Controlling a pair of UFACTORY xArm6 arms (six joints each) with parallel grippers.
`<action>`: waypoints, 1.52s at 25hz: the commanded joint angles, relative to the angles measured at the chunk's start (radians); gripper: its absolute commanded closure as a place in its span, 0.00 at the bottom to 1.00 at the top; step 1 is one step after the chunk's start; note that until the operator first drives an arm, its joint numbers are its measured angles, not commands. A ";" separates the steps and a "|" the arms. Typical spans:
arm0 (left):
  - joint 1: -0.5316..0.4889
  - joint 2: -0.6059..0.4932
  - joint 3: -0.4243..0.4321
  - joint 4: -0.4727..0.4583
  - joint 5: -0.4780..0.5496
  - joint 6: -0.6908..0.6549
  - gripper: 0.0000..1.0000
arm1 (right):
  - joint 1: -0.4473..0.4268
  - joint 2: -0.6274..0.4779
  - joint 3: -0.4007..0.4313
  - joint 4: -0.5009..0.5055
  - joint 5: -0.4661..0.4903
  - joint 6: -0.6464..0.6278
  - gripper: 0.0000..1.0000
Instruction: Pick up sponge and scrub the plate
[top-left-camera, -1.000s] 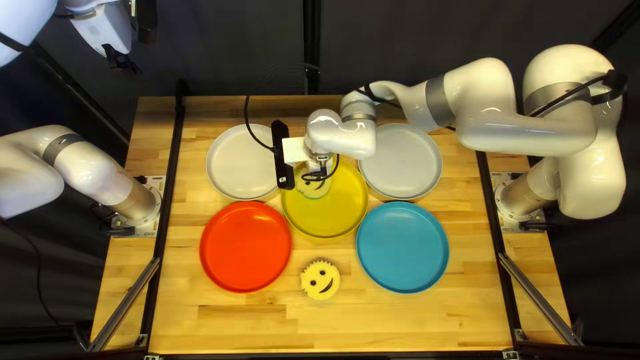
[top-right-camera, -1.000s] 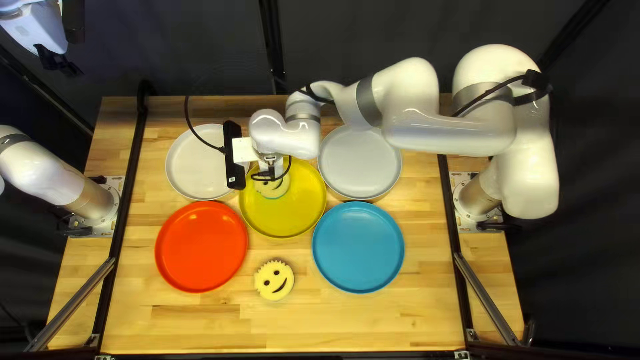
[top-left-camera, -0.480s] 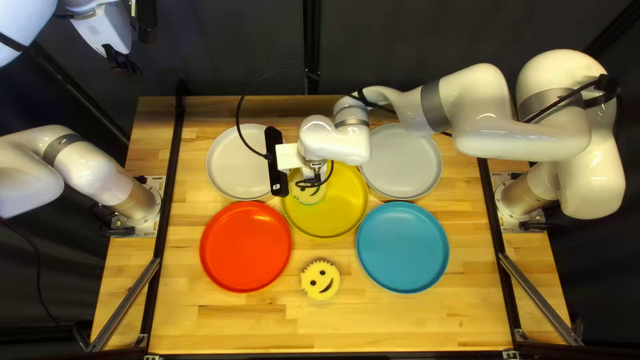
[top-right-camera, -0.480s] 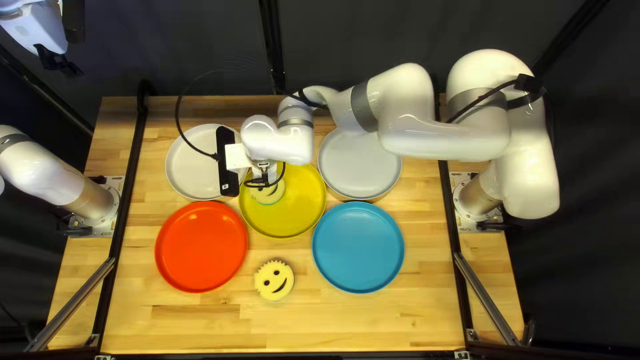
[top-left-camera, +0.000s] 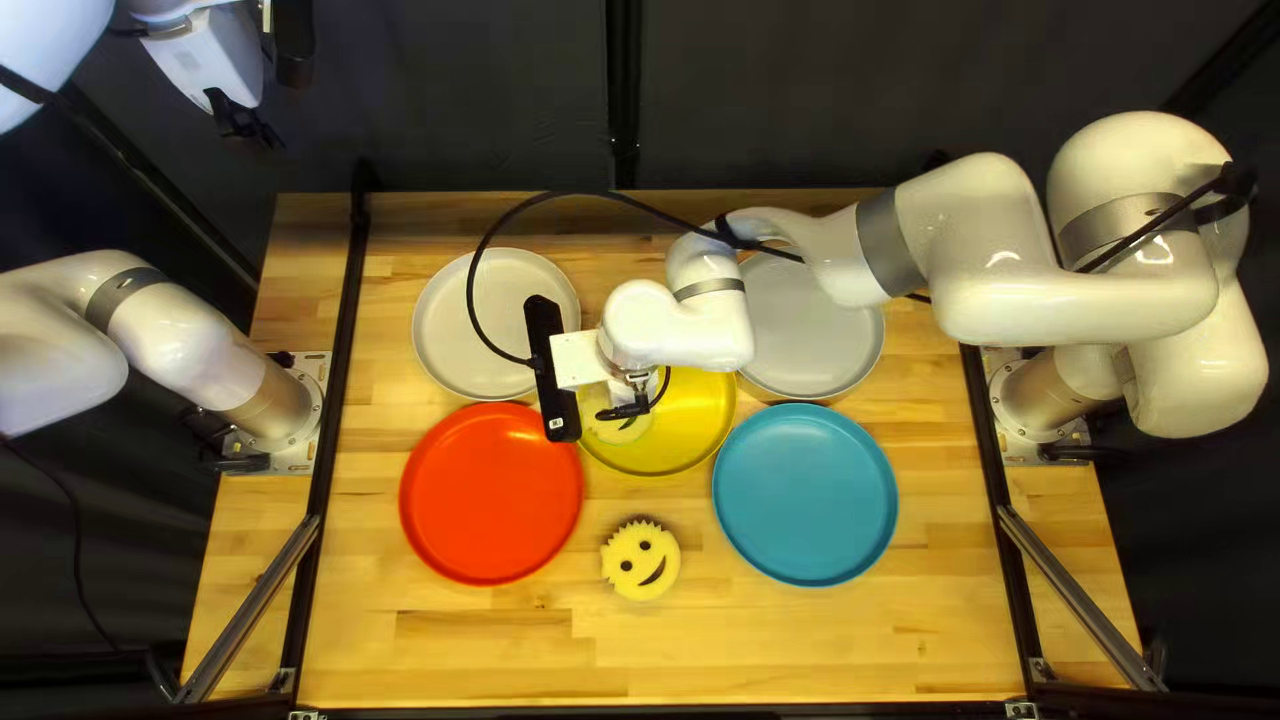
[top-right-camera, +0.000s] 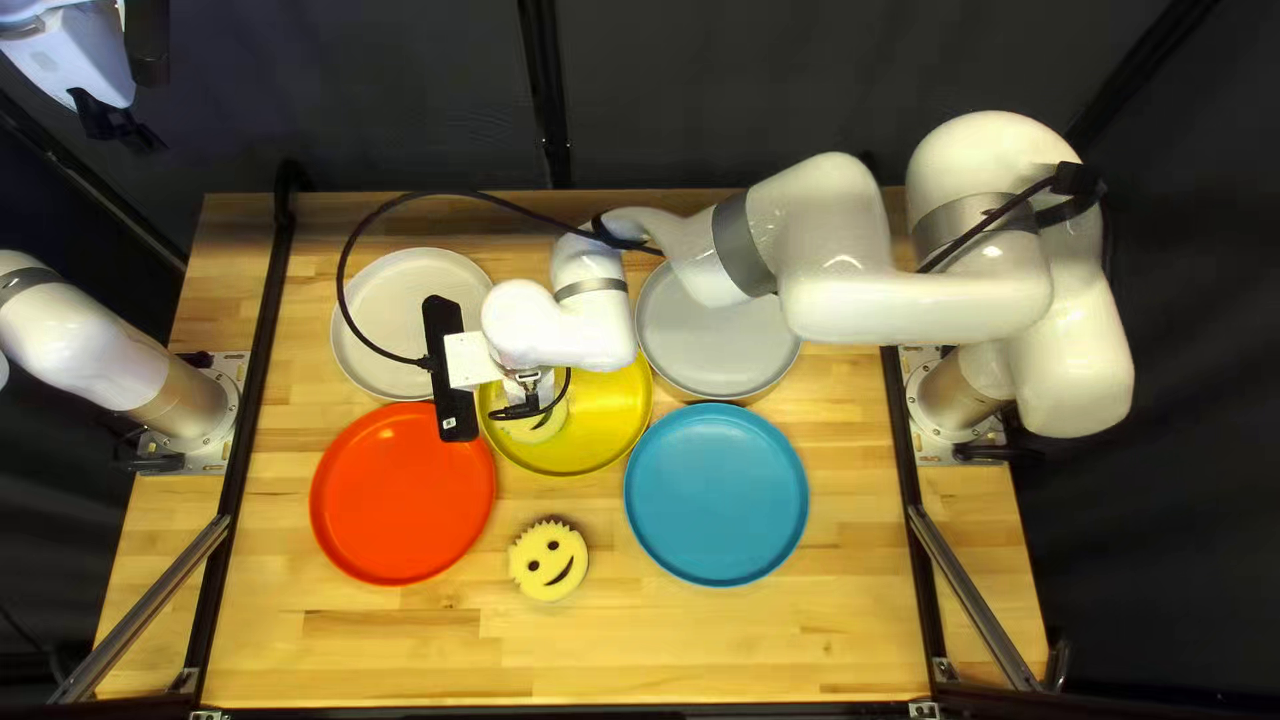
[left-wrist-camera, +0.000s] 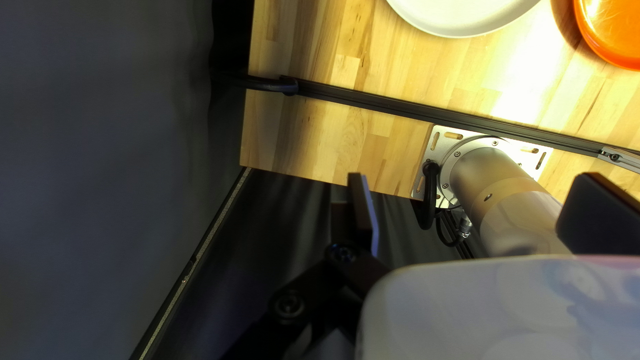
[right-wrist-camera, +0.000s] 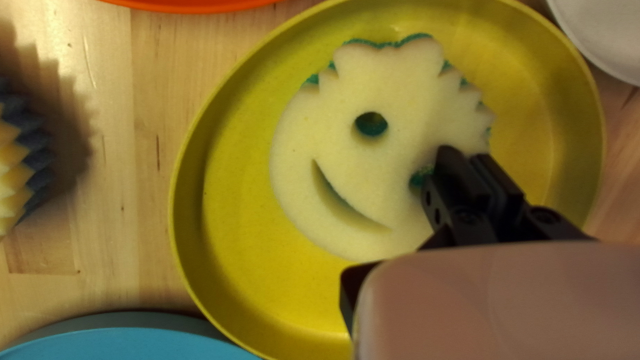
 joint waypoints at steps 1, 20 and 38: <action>0.000 0.000 0.000 0.000 0.000 0.000 0.00 | -0.047 0.021 -0.014 0.026 -0.003 -0.048 1.00; 0.000 0.000 0.000 0.000 0.000 0.000 0.00 | -0.074 -0.048 0.076 0.055 -0.022 -0.044 1.00; 0.000 0.000 0.000 0.000 0.000 0.000 0.00 | 0.044 -0.137 0.193 0.000 -0.061 0.080 1.00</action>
